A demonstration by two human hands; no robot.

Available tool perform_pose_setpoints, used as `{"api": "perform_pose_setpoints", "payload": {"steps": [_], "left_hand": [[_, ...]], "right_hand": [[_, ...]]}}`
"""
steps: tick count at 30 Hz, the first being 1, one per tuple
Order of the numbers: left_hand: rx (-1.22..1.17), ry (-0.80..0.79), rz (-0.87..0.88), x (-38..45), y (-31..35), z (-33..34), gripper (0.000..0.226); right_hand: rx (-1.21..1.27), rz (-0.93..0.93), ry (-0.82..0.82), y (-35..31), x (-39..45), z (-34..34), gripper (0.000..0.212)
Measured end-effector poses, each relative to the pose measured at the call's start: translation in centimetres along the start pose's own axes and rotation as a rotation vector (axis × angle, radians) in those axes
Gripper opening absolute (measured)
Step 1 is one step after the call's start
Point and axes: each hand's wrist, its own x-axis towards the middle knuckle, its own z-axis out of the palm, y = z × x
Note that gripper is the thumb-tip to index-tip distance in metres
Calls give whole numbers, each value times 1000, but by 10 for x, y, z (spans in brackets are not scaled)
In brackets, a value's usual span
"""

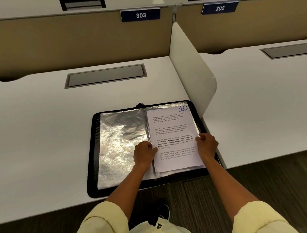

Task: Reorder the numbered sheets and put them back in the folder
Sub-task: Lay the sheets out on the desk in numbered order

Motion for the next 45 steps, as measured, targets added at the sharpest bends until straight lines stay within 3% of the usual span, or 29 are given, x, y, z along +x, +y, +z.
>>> {"api": "perform_pose_setpoints", "payload": {"steps": [8, 21, 28, 37, 45], "left_hand": [[-38, 57, -14, 3, 3, 5, 25], [-442, 94, -72, 33, 13, 1, 46], [-637, 54, -160, 46, 11, -8, 7], [-723, 80, -190, 53, -1, -36, 8], [-643, 157, -189, 55, -20, -64, 9]], "right_hand": [[28, -40, 43, 3, 3, -2, 17], [398, 72, -40, -4, 22, -1, 17], [467, 89, -79, -13, 30, 11, 18], [490, 80, -168, -33, 28, 34, 9], [516, 75, -222, -55, 14, 52, 9]]}}
